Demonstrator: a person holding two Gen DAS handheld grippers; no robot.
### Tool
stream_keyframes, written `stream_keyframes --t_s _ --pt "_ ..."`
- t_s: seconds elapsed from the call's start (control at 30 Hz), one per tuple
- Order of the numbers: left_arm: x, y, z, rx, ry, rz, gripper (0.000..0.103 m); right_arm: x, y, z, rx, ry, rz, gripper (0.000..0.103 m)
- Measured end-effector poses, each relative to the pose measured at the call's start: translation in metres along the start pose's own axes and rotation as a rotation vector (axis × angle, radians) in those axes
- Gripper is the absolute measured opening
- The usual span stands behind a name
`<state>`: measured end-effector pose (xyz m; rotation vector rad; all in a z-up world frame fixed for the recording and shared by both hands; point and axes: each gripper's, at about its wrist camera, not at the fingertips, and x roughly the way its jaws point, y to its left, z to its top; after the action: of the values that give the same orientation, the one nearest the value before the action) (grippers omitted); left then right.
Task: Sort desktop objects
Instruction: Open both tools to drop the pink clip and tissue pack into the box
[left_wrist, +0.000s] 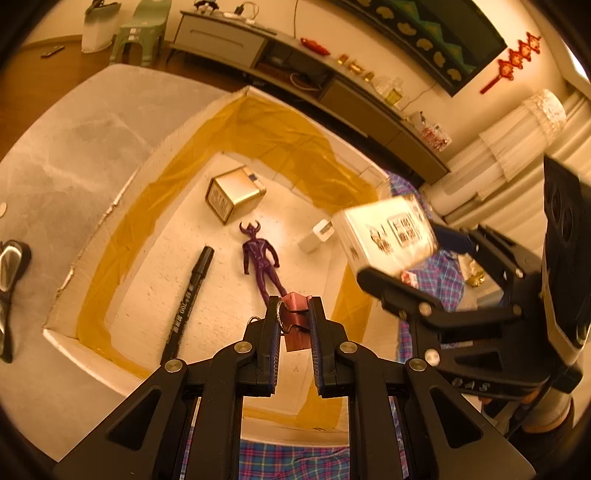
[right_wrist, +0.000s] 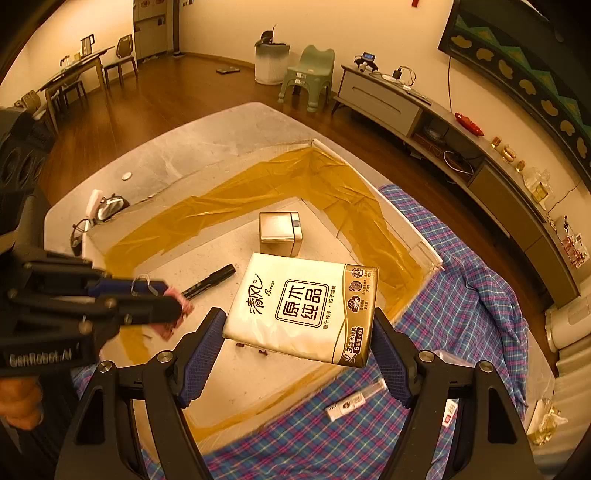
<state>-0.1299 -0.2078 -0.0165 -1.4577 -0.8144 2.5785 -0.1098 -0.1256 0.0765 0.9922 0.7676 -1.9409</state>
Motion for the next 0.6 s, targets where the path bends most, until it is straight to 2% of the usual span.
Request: stream_keyframes --t_s 0.27,0.6 --pt "0.016 -0.001 0.001 0.006 0.059 0.005 0.015 0.036 -0.009 0.018 -0.024 0.069 -0.013 0.077" --pt "0.035 -0.009 0.000 0.062 0.134 0.032 0.015 0.078 -0.019 0.040 -0.045 0.150 -0.017 0.077"
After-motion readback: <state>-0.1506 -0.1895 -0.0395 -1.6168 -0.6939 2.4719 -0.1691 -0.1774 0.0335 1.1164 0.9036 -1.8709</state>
